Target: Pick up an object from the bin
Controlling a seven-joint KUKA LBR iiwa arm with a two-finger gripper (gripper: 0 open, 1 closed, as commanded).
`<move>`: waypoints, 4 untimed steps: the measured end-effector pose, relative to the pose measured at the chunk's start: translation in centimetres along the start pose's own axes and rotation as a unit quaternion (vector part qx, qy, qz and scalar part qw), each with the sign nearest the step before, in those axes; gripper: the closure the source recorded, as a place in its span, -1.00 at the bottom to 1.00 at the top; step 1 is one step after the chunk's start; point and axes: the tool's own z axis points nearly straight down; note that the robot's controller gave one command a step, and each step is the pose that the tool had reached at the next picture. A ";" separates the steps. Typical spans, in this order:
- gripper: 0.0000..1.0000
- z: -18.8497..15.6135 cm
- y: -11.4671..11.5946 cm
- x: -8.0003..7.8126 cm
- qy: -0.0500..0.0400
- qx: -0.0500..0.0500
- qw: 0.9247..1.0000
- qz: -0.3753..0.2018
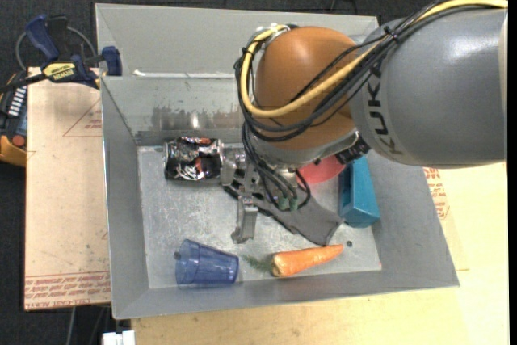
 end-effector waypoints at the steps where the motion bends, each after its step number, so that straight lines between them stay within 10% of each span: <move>1: -1.00 -0.5 -0.1 -0.2 -0.004 -0.001 1.000 0.002; 2: -1.00 13.8 1.2 2.8 -0.001 -0.001 1.000 0.011; 3: -1.00 6.2 1.8 3.6 -0.008 -0.002 0.999 -0.050; 4: -1.00 12.6 4.6 3.7 -0.002 -0.002 1.000 -0.006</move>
Offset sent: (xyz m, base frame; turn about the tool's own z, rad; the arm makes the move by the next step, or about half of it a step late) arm -0.0336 0.0121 -0.1554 0.0275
